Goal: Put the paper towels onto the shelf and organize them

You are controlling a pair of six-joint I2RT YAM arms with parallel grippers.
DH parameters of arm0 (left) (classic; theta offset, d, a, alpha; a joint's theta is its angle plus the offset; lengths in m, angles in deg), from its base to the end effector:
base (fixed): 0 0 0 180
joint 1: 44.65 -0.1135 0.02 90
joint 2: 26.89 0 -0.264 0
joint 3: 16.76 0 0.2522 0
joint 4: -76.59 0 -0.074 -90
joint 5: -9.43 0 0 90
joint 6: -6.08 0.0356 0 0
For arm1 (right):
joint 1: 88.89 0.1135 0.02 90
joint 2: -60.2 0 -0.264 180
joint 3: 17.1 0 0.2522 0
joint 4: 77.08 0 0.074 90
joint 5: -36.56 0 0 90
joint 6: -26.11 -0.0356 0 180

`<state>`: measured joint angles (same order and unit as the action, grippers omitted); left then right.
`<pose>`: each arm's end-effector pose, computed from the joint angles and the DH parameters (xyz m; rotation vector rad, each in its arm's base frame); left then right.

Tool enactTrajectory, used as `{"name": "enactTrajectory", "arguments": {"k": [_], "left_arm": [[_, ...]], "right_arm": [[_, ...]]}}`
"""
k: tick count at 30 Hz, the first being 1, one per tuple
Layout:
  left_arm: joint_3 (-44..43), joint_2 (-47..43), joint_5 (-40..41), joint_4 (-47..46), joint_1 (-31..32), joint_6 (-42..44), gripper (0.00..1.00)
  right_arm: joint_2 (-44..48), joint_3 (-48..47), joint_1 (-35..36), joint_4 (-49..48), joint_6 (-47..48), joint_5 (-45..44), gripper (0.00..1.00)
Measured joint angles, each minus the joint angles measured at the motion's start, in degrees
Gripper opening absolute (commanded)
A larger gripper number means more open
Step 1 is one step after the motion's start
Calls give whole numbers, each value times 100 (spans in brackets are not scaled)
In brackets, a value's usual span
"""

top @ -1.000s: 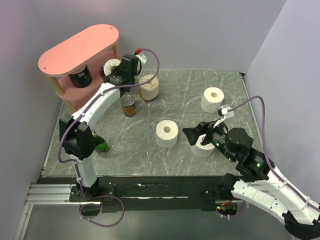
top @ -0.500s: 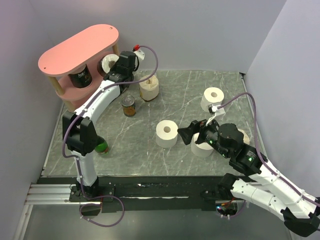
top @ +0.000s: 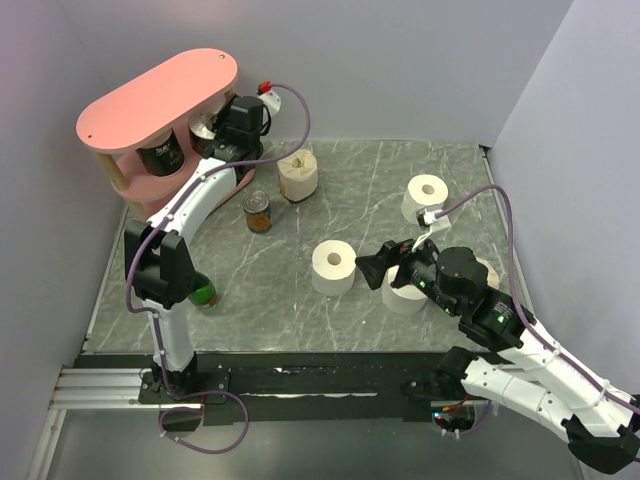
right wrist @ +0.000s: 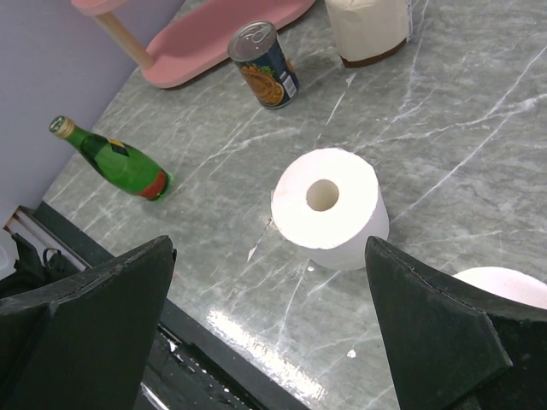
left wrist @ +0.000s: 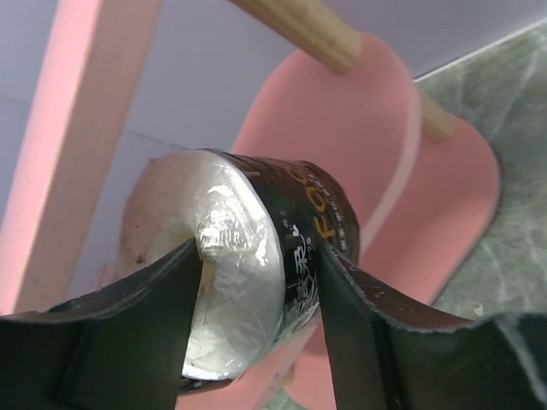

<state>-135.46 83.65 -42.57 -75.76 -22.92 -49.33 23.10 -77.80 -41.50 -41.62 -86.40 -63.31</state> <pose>0.4340 -0.1494 0.3625 0.4779 1.8506 0.7824 0.1042 0.1043 0.3513 -0.2687 1.8133 0.7210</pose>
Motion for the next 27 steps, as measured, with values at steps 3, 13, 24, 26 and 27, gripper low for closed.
{"name": "enactTrajectory", "arguments": {"k": [3, 13, 24, 26, 27], "left_arm": [[0, 0, 96, -114, -33, 85, 62], [-81, 0, 367, -188, 52, 190, 67], [37, -79, 380, -46, 348, 63, 58], [216, -181, 376, 46, 382, -9, 55], [310, -232, 380, 103, 398, -48, 53]], "right_arm": [[0, 0, 0, -7, 17, -2, 100], [22, -170, 0, 15, 142, -107, 99], [197, -208, 0, 35, 144, -144, 100], [238, -212, 0, 35, 140, -133, 100], [262, -212, 0, 37, 138, -122, 99]]}}
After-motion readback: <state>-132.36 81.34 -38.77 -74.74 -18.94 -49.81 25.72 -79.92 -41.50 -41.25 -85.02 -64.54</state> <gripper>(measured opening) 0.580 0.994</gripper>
